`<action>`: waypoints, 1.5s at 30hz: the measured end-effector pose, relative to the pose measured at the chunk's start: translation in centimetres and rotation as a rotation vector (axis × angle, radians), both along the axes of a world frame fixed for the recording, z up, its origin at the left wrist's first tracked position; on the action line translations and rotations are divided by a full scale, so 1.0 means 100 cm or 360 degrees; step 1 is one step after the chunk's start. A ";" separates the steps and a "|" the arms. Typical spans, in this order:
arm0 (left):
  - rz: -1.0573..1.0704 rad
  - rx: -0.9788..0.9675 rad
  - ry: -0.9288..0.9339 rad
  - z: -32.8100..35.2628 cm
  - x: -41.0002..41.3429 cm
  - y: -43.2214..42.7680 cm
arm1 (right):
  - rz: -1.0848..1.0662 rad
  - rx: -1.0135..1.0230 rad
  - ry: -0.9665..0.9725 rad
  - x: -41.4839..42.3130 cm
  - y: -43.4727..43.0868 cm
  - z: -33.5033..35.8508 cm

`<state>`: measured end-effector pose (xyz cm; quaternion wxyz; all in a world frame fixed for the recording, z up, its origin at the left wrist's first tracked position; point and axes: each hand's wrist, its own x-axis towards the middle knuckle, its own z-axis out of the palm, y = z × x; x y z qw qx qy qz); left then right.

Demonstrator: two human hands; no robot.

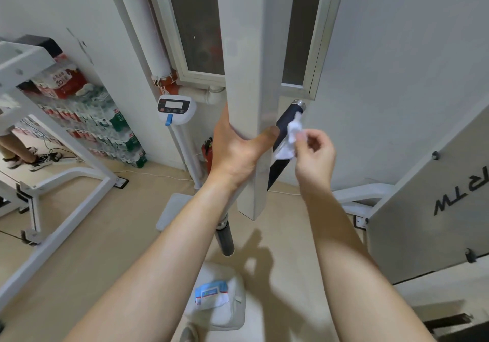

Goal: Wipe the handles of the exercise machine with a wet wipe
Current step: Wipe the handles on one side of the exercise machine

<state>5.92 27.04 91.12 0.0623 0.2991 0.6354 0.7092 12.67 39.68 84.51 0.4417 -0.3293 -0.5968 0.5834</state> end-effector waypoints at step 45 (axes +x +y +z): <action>-0.0093 -0.0255 -0.0059 0.014 0.017 -0.022 | 0.0914 0.0526 -0.0752 0.012 -0.002 0.049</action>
